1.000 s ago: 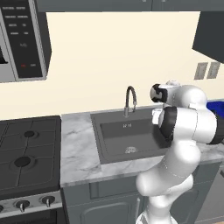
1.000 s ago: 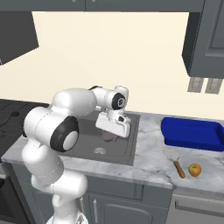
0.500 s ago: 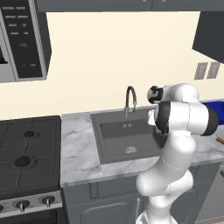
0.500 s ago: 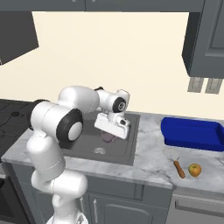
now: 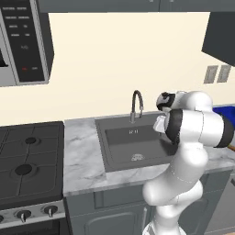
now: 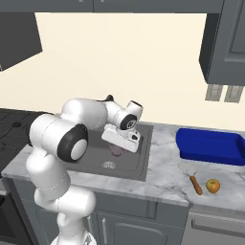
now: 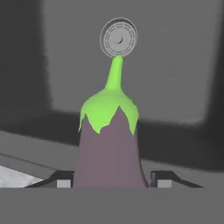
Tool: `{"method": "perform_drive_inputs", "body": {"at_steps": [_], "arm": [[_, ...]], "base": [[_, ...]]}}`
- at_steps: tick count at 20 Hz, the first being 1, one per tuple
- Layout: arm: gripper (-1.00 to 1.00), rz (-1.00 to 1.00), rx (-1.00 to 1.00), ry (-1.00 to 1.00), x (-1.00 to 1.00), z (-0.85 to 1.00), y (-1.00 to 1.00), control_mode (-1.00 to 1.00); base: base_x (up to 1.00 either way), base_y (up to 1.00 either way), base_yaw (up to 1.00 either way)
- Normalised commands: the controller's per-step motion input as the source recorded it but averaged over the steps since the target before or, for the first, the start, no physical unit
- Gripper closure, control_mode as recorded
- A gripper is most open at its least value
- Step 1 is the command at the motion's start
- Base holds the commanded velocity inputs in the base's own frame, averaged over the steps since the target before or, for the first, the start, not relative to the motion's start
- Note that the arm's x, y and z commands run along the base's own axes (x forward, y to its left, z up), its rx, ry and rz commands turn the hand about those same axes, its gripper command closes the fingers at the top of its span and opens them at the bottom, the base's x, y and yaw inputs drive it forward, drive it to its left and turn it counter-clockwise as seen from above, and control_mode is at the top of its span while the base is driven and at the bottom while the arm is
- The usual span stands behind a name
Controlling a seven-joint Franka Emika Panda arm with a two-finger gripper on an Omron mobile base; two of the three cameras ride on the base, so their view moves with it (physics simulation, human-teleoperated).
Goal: Pick up all produce items and place them in the sink. Turn on the sink faucet to wash them. Then turn the sink off and put them in the tray.
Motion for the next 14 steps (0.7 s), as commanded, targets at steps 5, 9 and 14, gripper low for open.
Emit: {"method": "perform_drive_inputs", "body": {"at_steps": [5, 9, 14], "arm": [[1.00, 0.11, 0.03, -0.10, 0.29, -0.28, 0.11, -1.00], [1.00, 0.09, 0.00, -0.04, 0.32, -0.27, 0.01, -1.00], [1.00, 0.06, 0.00, -0.03, 0.39, -0.19, 0.00, -1.00]], "base": [[0.00, 0.00, 0.00], [0.00, 0.00, 0.00], [0.00, 0.00, 0.00]]}}
